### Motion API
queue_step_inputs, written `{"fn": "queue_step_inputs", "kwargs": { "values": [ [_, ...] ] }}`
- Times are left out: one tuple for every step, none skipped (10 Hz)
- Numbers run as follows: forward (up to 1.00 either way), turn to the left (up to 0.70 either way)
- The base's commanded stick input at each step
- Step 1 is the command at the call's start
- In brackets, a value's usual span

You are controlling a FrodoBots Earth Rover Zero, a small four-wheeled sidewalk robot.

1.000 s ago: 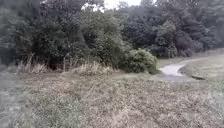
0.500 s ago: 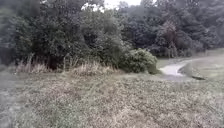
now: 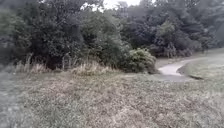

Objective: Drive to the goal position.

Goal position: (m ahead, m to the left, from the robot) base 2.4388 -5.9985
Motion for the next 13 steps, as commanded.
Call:
{"fn": "queue_step_inputs", "kwargs": {
  "values": [
    [0.24, 0.0],
    [0.4, 0.0],
    [0.45, 0.0],
    [0.45, 0.0],
    [0.45, 0.0],
    [0.45, 0.0],
    [0.45, 0.0],
    [0.45, 0.0],
    [0.45, 0.0],
    [0.45, 0.0],
    [0.45, 0.0],
    [0.45, 0.0],
    [0.45, 0.0]
  ]
}}
